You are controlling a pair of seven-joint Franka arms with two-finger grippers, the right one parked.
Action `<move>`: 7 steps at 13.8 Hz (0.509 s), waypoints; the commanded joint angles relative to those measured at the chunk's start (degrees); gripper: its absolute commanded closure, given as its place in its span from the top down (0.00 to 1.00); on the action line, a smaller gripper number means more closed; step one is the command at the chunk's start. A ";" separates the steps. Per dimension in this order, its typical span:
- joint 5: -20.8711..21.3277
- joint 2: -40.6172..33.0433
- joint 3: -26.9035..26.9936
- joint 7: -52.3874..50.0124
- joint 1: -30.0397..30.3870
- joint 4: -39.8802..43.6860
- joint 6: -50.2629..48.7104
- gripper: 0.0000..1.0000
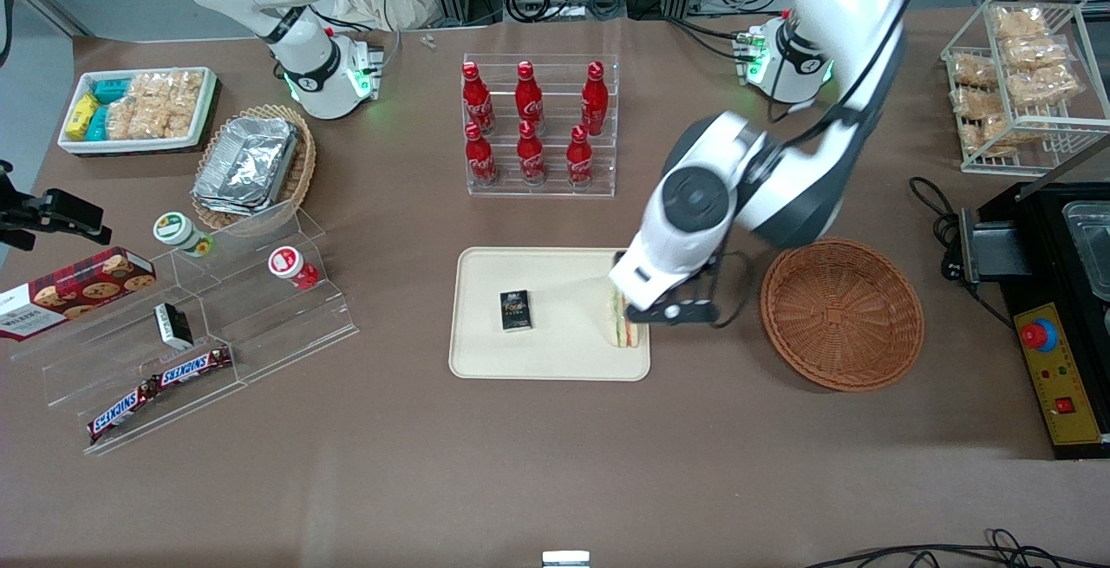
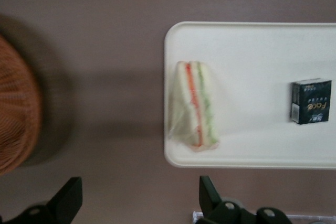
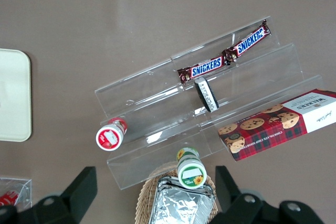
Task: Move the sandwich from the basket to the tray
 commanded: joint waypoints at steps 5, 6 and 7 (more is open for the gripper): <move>-4.61 -19.64 0.12 9.19 13.70 -10.84 -9.35 1.00; -5.40 -20.17 0.21 11.56 15.90 -10.14 -11.02 1.00; -5.41 -20.26 0.21 12.98 17.57 -9.35 -13.13 1.00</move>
